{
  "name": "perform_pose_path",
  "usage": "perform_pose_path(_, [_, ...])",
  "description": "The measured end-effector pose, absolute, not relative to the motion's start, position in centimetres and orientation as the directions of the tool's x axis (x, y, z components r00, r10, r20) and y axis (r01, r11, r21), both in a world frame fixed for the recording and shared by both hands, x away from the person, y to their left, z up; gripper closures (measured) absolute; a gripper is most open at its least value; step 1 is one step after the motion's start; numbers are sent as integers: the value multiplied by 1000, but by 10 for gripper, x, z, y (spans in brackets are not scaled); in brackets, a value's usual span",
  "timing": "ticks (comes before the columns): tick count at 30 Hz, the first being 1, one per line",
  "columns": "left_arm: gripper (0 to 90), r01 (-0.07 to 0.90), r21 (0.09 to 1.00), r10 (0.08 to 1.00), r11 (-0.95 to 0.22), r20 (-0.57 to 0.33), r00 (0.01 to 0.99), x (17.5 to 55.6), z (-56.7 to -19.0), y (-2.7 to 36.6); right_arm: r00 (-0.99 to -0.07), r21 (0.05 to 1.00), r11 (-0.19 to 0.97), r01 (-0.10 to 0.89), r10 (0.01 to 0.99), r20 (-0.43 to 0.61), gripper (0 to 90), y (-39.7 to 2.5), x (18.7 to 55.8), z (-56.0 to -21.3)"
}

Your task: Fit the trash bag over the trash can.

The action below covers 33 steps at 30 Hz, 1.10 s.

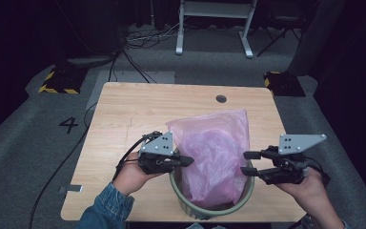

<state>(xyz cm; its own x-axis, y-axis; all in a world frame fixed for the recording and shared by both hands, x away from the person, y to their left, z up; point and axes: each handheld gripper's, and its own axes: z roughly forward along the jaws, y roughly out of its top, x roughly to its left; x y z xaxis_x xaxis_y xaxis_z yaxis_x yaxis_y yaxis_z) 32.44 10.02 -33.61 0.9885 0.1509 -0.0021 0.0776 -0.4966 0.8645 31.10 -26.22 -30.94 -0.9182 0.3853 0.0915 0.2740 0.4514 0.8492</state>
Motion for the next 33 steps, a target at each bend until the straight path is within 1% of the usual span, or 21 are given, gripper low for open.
perform_pose_path(4, [896, 66, 863, 124, -501, -4, 992, 322, -337, 98, -877, 869, 397, 297, 474, 83, 416, -268, 325, -302])
perform_pose_path(7, [896, 65, 864, 119, -500, -6, 993, 321, -338, 97, -845, 873, 368, 320, 528, 88, 421, -270, 338, -300])
perform_pose_path(10, [896, 67, 874, 111, -482, -15, 994, 322, -339, 98, -827, 866, 363, 345, 553, 98, 475, -267, 353, -302])
perform_pose_path(11, [896, 71, 875, 114, -478, -19, 993, 321, -339, 99, -825, 860, 365, 358, 555, 108, 522, -265, 358, -304])
perform_pose_path(13, [895, 74, 879, 115, -471, -21, 993, 321, -340, 100, -836, 846, 381, 372, 534, 127, 656, -258, 364, -307])
perform_pose_path(15, [882, 72, 889, 151, -453, -3, 988, 321, -340, 103, -856, 838, 408, 362, 501, 126, 779, -250, 364, -310])
perform_pose_path(18, [761, 86, 901, 248, -425, 25, 969, 324, -336, 111, -888, 839, 448, 310, 452, 86, 876, -239, 356, -311])
perform_pose_path(21, [710, 88, 922, 284, -376, 24, 959, 326, -331, 116, -916, 845, 470, 256, 398, 56, 889, -229, 345, -310])
perform_pose_path(23, [670, 71, 932, 285, -355, 36, 958, 324, -325, 116, -932, 848, 483, 219, 360, 36, 889, -222, 337, -310])
perform_pose_path(24, [668, 59, 936, 281, -348, 44, 959, 323, -323, 115, -940, 847, 490, 204, 341, 29, 889, -219, 333, -310])
perform_pose_path(28, [642, 18, 939, 232, -344, 67, 970, 317, -313, 104, -964, 846, 511, 152, 264, 13, 887, -206, 320, -312])
perform_pose_path(33, [619, -24, 930, 158, -368, 88, 984, 307, -310, 79, -974, 843, 521, 132, 225, 14, 878, -195, 310, -315])
